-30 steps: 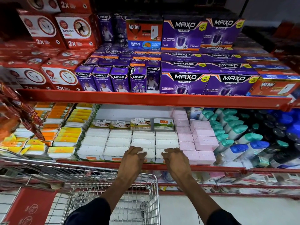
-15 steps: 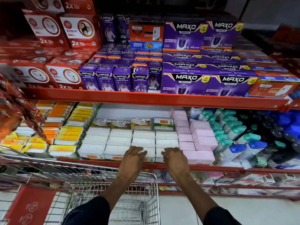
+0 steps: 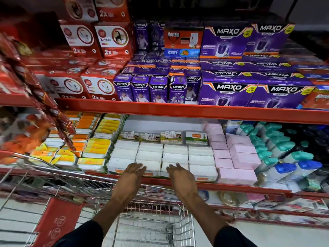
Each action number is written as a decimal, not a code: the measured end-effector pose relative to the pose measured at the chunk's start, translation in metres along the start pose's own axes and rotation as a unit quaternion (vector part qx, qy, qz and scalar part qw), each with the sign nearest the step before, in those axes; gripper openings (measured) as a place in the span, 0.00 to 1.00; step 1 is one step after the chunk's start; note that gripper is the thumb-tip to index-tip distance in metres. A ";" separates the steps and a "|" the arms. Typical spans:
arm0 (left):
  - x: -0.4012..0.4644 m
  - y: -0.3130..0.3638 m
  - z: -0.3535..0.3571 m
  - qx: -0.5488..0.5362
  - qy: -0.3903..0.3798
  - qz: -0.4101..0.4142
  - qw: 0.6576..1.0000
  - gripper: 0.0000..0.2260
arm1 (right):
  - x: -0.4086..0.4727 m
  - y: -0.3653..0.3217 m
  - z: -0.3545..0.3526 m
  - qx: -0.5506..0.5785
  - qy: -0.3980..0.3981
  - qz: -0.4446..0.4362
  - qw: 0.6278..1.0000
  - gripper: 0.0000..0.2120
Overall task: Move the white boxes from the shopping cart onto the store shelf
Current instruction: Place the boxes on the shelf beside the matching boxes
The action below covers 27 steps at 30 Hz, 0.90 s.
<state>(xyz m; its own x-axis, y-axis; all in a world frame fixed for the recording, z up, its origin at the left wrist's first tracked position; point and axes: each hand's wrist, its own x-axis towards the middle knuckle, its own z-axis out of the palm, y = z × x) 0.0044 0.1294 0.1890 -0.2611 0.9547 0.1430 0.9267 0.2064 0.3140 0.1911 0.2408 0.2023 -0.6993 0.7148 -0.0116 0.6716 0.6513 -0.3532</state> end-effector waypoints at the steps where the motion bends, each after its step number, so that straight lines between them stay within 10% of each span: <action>1: 0.002 -0.001 -0.001 -0.004 -0.002 0.001 1.000 0.18 | 0.001 -0.001 0.000 0.001 0.004 0.007 1.000 0.30; 27: -0.023 -0.066 -0.021 0.035 -0.053 -0.041 0.997 0.30 | 0.024 -0.068 0.053 -0.029 0.017 -0.062 0.998 0.30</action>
<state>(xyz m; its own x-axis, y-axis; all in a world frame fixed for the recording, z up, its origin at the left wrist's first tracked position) -0.0569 0.0893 0.1846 -0.3109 0.9503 0.0180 0.9206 0.2964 0.2542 0.1163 0.2002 0.1762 -0.7696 0.6356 0.0610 0.5945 0.7481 -0.2948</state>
